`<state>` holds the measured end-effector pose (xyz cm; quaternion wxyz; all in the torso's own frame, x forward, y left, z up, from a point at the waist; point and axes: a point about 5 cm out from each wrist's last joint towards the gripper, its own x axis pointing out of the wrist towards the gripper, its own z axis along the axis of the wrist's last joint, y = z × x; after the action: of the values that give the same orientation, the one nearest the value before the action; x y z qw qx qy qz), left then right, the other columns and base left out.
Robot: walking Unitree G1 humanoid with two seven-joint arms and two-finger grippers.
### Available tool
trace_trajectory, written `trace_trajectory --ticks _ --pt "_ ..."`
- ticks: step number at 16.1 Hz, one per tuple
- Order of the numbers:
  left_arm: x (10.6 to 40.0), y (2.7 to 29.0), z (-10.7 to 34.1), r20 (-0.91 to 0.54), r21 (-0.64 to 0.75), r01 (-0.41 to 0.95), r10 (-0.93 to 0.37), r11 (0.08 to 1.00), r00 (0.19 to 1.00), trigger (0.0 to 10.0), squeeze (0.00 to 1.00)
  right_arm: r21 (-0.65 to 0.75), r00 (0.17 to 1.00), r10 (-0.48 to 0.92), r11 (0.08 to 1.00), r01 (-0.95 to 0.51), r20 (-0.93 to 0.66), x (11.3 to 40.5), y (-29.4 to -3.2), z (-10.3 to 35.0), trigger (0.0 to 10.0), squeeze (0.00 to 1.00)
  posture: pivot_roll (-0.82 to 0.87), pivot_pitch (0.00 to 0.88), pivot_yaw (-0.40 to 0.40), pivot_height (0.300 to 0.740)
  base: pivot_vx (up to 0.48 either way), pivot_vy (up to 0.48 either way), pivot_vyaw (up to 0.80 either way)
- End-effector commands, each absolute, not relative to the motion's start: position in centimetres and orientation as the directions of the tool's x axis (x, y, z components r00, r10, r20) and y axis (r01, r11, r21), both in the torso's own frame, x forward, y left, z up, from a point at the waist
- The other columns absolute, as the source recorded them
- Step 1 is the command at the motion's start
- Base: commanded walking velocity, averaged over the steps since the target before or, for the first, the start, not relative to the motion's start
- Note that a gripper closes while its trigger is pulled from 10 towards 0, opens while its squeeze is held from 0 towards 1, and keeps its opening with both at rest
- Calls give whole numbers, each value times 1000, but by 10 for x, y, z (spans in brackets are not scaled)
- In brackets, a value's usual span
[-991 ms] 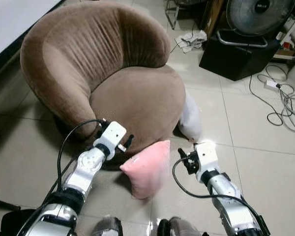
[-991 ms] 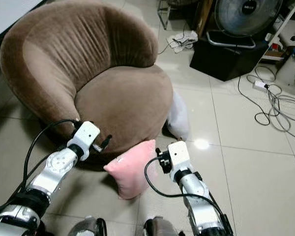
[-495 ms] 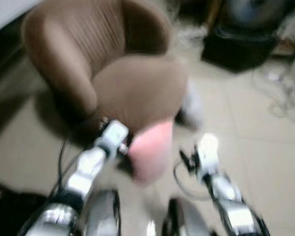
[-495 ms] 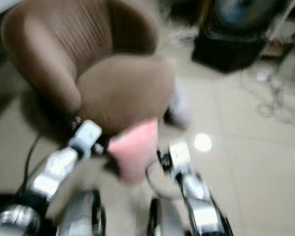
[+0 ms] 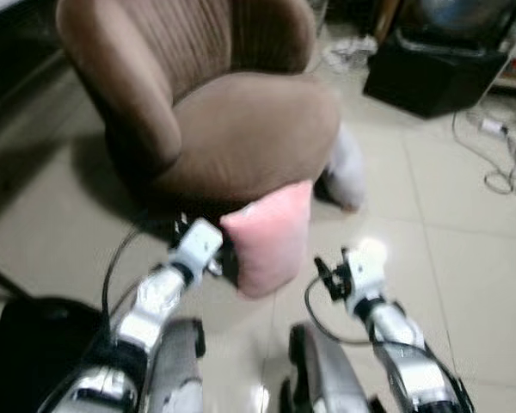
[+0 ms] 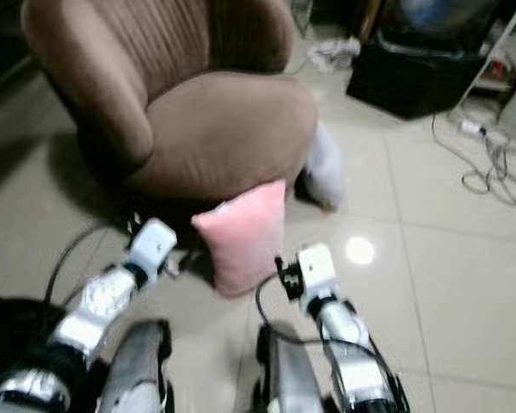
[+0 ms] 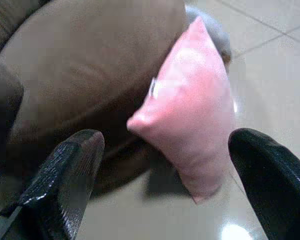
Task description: Move the pillow to the sofa from floor
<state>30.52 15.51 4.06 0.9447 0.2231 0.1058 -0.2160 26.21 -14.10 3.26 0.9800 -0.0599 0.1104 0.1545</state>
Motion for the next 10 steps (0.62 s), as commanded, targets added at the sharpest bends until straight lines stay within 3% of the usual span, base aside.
trace_trajectory --ticks 1,4,10 --pt "310 154 49 -267 386 449 -368 806 891 10000 0 -78 929 282 948 -308 -239 263 -142 32 10000 0 -103 132 -59 600 0 0 0" --pt "302 165 50 -149 111 237 -220 965 964 10000 0 -72 930 289 947 -312 -227 266 -143 32 10000 0 -57 115 -74 570 0 0 0" --pt "285 169 43 -144 115 179 -162 977 976 10000 0 -60 901 381 915 -400 -207 283 -130 39 10000 0 64 99 -151 560 0 0 0"
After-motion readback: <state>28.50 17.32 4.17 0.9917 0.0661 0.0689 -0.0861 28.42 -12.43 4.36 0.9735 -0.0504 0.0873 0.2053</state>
